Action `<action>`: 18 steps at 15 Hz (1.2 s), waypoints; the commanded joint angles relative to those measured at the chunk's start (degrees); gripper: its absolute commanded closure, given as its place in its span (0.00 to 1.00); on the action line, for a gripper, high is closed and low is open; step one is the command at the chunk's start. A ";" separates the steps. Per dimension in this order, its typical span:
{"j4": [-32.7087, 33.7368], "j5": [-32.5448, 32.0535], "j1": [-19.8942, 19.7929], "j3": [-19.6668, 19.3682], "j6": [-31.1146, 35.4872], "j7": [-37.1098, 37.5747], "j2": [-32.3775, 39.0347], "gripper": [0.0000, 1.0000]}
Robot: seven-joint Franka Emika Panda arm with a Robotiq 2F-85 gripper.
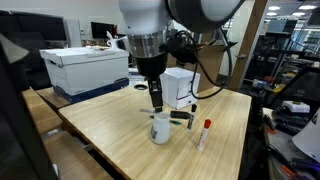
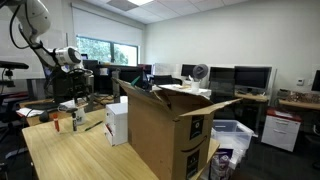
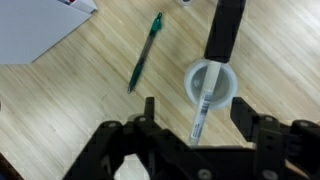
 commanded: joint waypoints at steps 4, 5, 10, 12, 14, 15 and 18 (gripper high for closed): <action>-4.72 4.19 -3.25 0.83 -0.35 -3.13 -5.90 0.00; -6.61 4.89 -3.91 0.89 0.20 -3.70 -6.98 0.00; -19.58 9.98 -7.35 1.46 5.30 -9.47 -13.99 0.00; -23.86 12.39 -8.26 1.69 6.82 -11.78 -16.77 0.00; -27.22 15.22 -8.86 1.90 8.21 -13.91 -18.87 0.00; -28.66 16.91 -9.03 2.03 9.06 -14.76 -19.83 0.00; -34.33 24.98 -9.50 2.23 16.21 -19.00 -23.93 0.00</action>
